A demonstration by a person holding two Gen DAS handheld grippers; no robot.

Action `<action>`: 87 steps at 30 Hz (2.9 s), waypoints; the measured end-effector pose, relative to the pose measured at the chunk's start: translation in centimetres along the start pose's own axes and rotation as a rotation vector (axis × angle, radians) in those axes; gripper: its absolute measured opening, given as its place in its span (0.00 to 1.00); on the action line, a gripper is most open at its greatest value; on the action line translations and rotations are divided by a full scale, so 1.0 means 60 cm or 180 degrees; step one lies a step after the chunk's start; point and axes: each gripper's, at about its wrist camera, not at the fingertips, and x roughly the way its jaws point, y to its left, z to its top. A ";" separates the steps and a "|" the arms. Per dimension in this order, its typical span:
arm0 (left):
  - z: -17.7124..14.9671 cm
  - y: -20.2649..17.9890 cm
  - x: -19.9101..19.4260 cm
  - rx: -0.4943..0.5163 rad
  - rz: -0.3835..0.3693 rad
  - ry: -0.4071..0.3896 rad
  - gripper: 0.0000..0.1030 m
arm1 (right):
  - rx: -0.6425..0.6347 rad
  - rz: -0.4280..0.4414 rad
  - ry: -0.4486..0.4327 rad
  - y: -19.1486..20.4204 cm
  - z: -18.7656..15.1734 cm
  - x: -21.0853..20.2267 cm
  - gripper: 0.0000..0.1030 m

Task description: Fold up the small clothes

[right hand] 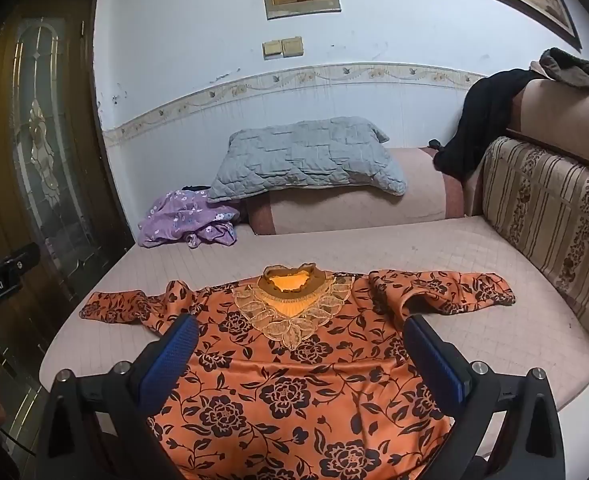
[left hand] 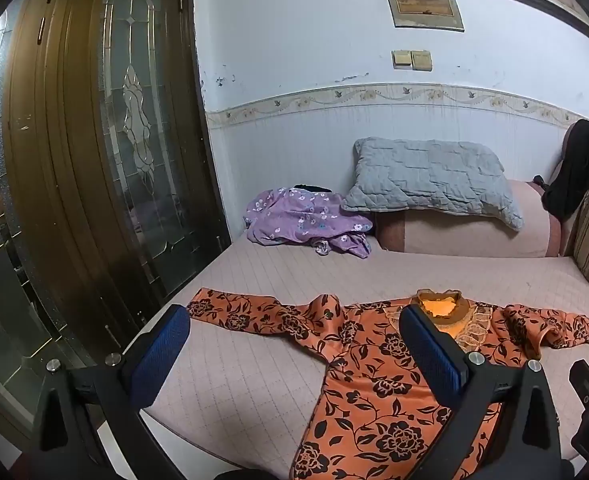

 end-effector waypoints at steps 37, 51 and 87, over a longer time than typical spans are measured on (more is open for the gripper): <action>-0.008 -0.008 0.019 0.0019 0.0019 0.0078 1.00 | -0.0015 -0.0005 0.0059 0.001 -0.002 0.009 1.00; 0.010 -0.030 0.051 0.0081 0.0061 0.0090 1.00 | 0.0121 0.0058 0.0065 -0.009 0.030 0.042 1.00; -0.210 -0.335 0.578 0.0446 -0.1034 0.1920 1.00 | 0.3241 -0.0896 0.0644 -0.767 -0.074 0.522 0.06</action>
